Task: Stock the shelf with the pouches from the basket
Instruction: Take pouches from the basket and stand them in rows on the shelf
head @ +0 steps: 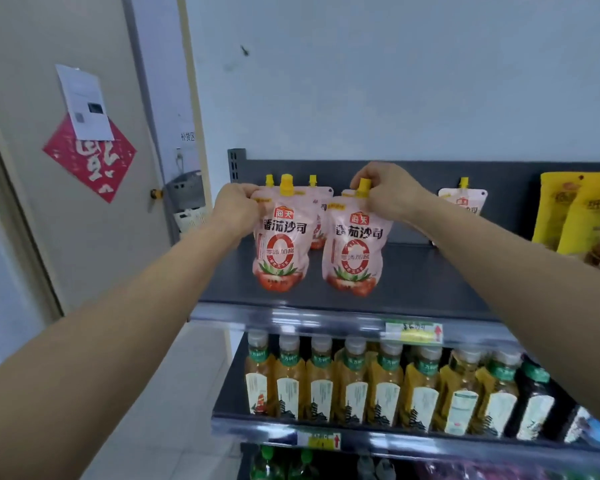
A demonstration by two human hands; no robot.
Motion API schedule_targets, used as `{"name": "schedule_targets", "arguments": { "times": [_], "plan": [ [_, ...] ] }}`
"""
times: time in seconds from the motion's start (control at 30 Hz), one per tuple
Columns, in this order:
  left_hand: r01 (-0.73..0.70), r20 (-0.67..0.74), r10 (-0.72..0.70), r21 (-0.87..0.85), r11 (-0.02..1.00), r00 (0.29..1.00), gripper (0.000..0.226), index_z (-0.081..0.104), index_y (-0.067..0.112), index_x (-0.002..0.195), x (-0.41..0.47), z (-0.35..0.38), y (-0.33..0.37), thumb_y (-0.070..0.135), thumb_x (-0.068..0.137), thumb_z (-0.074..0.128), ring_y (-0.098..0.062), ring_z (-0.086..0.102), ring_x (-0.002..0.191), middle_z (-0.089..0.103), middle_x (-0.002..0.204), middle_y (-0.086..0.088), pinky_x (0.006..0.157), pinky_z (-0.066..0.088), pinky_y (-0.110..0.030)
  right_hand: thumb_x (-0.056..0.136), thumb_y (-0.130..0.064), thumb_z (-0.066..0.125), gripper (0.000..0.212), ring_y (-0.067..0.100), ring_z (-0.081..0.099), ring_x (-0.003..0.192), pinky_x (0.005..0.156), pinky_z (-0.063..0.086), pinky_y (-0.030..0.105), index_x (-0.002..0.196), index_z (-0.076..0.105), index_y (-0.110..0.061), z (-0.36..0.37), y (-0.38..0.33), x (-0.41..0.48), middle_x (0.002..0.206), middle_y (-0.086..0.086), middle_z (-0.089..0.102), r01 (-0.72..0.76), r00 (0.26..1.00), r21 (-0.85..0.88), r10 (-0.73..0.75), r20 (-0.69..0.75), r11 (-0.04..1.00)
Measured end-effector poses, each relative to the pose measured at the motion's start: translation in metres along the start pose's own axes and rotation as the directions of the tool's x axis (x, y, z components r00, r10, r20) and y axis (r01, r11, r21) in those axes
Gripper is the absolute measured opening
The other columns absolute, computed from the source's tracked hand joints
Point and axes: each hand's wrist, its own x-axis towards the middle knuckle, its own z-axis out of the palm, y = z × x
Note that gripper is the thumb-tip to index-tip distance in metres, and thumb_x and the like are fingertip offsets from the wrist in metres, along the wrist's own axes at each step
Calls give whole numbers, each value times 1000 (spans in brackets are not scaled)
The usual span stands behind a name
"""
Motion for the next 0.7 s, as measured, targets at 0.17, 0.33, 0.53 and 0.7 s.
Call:
{"name": "schedule_targets", "arguments": {
  "times": [0.17, 0.33, 0.53, 0.7],
  "plan": [
    [41, 8, -40, -35, 999, 999, 12, 65, 3, 80, 52, 3, -41, -3, 87, 58, -13, 59, 71, 62, 77, -1, 49, 50, -11, 82, 15, 46, 37, 21, 55, 89, 54, 43, 21, 100, 55, -16, 37, 11, 50, 112, 7, 56, -9, 997, 19, 7, 81, 1000],
    [76, 50, -72, -77, 994, 996, 20, 57, 9, 73, 91, 10, -78, -4, 88, 56, -13, 59, 74, 62, 78, -2, 62, 51, -18, 83, 14, 47, 41, 25, 58, 97, 71, 53, 33, 111, 55, -15, 68, 29, 83, 112, 7, 58, -61, 992, 84, 51, 114, 995],
    [177, 158, -139, -265, 948, 978, 16, 62, 8, 103, 101, 11, -98, 3, 90, 55, -22, 63, 94, 67, 101, -7, 79, 53, -33, 76, 4, 64, 67, 26, 59, 101, 82, 55, 39, 135, 37, -15, 86, 46, 87, 119, 10, 56, -88, 991, 126, 74, 111, 988],
    [298, 326, -205, -266, 917, 923, 35, 55, 4, 123, 89, 6, -114, -1, 89, 55, -24, 63, 102, 66, 113, -9, 76, 52, -29, 71, 3, 75, 97, 28, 54, 117, 94, 51, 47, 144, 15, -20, 97, 68, 70, 138, 9, 43, -206, 977, 292, 182, 106, 934]
  ]
}}
